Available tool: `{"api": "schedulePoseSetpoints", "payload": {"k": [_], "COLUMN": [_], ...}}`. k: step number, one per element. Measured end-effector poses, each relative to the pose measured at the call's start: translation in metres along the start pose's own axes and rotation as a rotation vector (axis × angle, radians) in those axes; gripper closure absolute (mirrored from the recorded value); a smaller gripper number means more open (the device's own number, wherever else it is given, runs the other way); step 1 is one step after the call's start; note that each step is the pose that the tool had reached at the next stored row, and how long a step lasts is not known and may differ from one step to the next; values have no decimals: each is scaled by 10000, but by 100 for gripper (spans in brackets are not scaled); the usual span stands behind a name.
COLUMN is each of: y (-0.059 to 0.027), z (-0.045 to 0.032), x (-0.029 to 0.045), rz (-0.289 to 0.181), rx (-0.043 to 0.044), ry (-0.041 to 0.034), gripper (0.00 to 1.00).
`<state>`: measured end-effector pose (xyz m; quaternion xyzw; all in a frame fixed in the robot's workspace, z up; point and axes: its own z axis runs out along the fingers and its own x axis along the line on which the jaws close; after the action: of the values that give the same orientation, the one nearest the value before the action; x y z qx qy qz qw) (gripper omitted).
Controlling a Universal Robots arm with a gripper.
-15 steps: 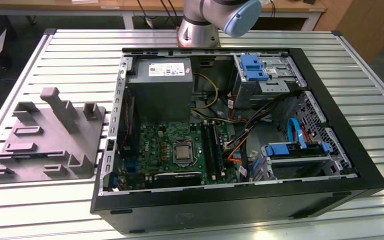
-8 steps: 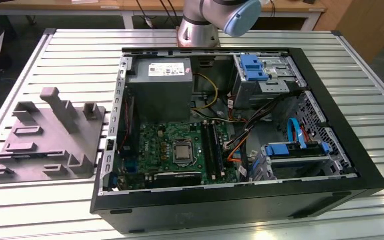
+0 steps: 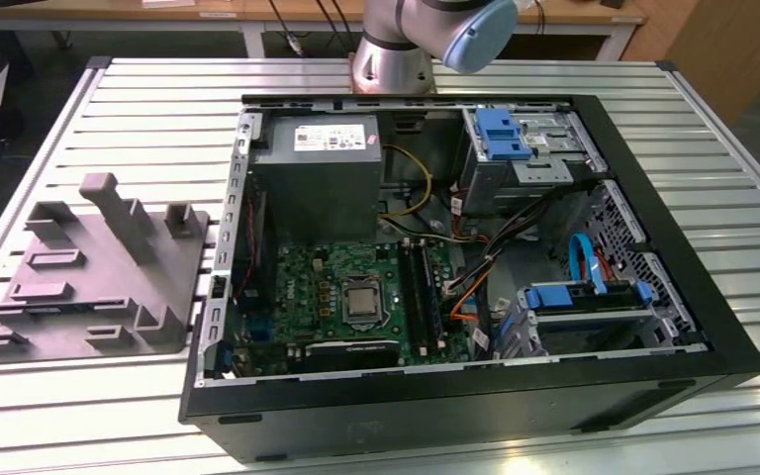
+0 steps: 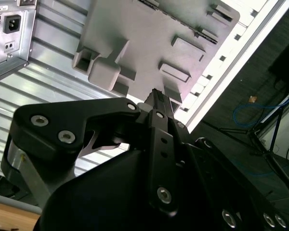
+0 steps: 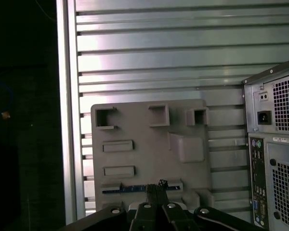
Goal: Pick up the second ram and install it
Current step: 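Reach for the second ram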
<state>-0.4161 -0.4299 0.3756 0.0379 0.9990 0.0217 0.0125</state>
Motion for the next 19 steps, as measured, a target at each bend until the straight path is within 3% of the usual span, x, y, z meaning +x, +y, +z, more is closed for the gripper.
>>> {"api": "schedulePoseSetpoints", "payload": {"k": [19], "y": [-157], "z": [56], "x": [-3], "rz": [1], "rx": [1], "ry": [1], "gripper": [90]}}
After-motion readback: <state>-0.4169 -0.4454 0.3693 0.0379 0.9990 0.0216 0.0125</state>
